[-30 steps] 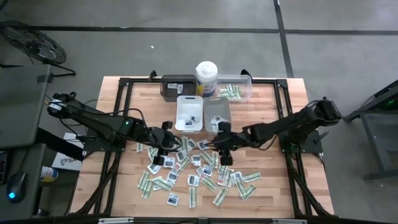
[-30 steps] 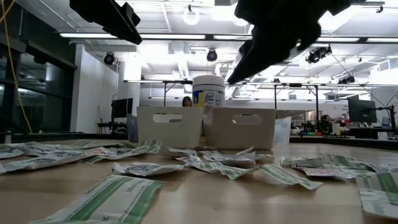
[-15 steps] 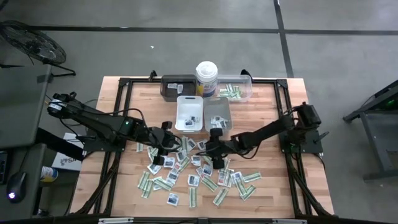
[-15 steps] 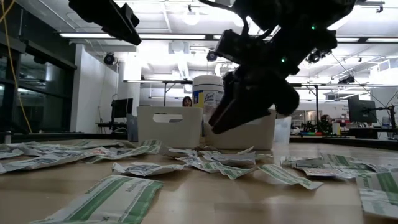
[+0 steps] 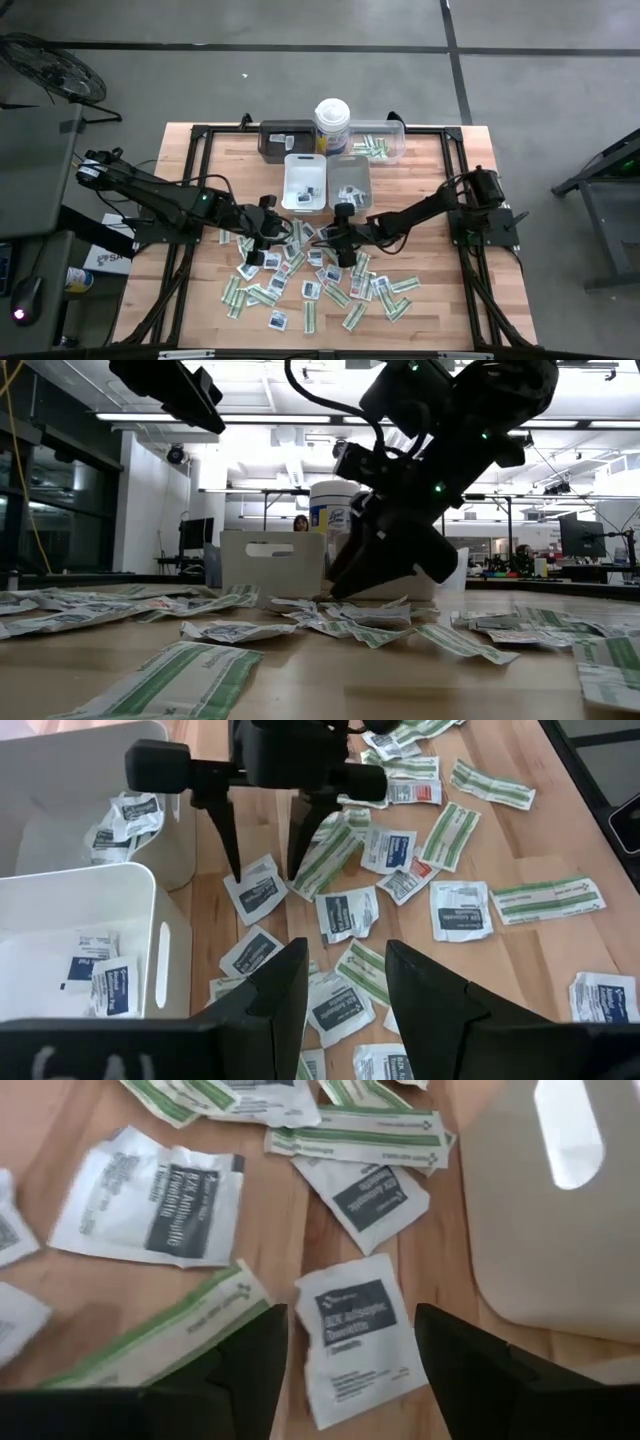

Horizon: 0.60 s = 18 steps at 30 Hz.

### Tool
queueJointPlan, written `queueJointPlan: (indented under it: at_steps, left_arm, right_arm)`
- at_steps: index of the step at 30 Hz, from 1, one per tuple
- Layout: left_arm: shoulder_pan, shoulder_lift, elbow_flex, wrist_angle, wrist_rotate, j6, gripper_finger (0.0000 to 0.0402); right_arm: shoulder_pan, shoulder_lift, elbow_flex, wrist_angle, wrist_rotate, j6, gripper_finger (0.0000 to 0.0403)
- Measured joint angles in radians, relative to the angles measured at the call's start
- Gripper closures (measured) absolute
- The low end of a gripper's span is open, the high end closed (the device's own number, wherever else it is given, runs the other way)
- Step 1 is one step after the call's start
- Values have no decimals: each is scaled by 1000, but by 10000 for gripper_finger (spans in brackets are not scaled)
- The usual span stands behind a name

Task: Pick & Place First Aid Supplies
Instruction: Put the wipe into the gray bin

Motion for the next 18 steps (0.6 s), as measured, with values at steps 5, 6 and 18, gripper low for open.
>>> queueJointPlan:
  at_steps: [5,6,18]
  left_arm:
    - [0,0,0,0,2,-4,269]
    - [0,0,0,0,4,-4,269]
    - [0,0,0,-14,5,-3,269]
  right_arm:
    - [-12,-1,0,-3,-24,-3,203]
    - [-12,-1,0,-4,-24,-7,207]
    - [47,0,-1,-16,-24,-203,228]
